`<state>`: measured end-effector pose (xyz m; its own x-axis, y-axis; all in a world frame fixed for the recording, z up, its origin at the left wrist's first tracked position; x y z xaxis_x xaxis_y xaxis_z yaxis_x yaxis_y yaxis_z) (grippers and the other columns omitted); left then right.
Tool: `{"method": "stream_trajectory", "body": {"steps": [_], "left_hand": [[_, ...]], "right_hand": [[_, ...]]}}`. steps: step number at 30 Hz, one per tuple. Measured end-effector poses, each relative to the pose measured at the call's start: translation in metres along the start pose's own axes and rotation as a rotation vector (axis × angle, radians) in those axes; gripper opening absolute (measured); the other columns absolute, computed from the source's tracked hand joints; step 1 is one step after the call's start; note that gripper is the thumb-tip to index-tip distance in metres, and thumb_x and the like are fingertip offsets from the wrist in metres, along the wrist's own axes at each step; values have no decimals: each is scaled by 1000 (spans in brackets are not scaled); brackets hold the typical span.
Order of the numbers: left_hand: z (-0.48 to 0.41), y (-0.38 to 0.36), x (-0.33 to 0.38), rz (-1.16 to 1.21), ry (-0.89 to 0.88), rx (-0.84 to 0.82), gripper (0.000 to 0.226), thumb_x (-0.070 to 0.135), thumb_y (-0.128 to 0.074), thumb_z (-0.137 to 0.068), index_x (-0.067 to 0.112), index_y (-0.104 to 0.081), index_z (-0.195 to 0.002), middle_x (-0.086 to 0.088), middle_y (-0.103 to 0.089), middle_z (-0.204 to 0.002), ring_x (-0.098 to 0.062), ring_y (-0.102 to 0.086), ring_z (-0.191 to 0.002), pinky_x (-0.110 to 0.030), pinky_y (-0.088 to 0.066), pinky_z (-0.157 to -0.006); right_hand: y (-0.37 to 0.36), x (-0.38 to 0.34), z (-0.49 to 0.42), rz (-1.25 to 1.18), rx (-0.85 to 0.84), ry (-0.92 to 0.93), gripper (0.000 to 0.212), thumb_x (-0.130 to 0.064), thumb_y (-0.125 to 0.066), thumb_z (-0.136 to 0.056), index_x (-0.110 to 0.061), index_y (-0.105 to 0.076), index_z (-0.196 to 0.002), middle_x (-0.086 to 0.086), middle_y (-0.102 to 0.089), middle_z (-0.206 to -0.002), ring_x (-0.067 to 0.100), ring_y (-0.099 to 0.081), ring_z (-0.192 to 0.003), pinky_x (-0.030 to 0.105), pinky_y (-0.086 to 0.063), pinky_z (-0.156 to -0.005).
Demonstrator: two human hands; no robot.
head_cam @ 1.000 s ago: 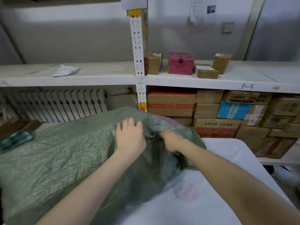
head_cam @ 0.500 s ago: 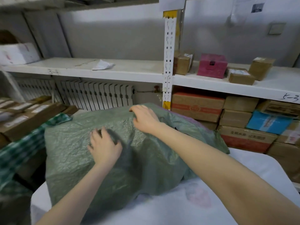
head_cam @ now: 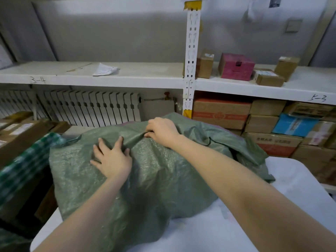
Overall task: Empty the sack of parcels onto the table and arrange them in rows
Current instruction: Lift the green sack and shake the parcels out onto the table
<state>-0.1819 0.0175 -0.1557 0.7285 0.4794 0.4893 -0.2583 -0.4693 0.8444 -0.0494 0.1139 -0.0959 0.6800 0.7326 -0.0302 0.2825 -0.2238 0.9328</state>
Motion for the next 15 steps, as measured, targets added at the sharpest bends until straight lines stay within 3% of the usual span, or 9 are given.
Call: {"method": "stream_trajectory", "body": {"steps": [3, 7, 9, 11, 13, 14, 15], "left_hand": [[-6, 9, 7, 174, -39, 97, 23, 21, -60, -92, 23, -72, -111, -4, -50, -140, -34, -25, -139, -58, -14, -115], [-24, 19, 25, 401, 22, 116, 22, 12, -56, -92, 17, -74, -105, -5, -63, -119, -37, -47, -119, -57, -24, -111], [-32, 31, 46, 551, -9, 120, 26, 3, -53, -89, 16, -74, -98, -6, -66, -111, -33, -60, -104, -49, -43, -101], [-36, 45, 70, 633, -66, 109, 32, -8, -48, -84, 14, -72, -82, -5, -67, -96, -27, -63, -85, -40, -54, -86], [-36, 62, 100, 632, -154, 109, 35, -14, -43, -78, 10, -66, -67, -5, -64, -77, -20, -58, -72, -29, -49, -72], [-35, 70, 116, 623, -209, 103, 36, -15, -42, -76, 9, -65, -64, -5, -63, -72, -17, -55, -67, -25, -45, -67], [-31, 74, 134, 616, -269, 93, 37, -16, -41, -74, 10, -65, -63, -5, -63, -69, -14, -54, -63, -23, -42, -62]], "right_hand": [[8, 8, 7, -107, 98, -68, 25, -36, -57, -94, -17, -73, -94, -4, -64, -89, 20, -59, -89, 30, -42, -70], [9, 27, 19, -440, 122, -225, 20, -26, -62, -93, -10, -73, -91, -6, -57, -80, 17, -56, -79, 31, -46, -74], [8, 35, 28, -494, 88, -253, 20, -21, -61, -93, -7, -68, -105, 2, -61, -98, 21, -56, -95, 33, -45, -86], [-3, 51, 40, -377, -49, -301, 44, -26, -62, -92, -11, -49, -131, 12, -46, -134, 29, -41, -128, 40, -37, -107], [-10, 82, 62, -300, -170, -467, 74, -40, -66, -87, -24, -23, -146, 13, -13, -154, 40, -10, -144, 54, -23, -115], [-13, 96, 72, -290, -199, -548, 84, -46, -67, -84, -30, -14, -147, 12, -7, -156, 43, -6, -145, 58, -21, -114], [-11, 109, 83, -305, -206, -604, 88, -49, -67, -83, -34, -10, -147, 14, -13, -155, 45, -15, -142, 58, -27, -112]]}}
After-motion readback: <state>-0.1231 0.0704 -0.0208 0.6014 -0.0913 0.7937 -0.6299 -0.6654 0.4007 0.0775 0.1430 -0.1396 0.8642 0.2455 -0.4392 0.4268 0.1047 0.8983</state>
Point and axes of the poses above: each hand's wrist, its own z-axis away from the middle knuckle, its own y-axis out of the back of the hand, x = y × z, the point moved 8 cm from there along -z, towards the middle knuckle
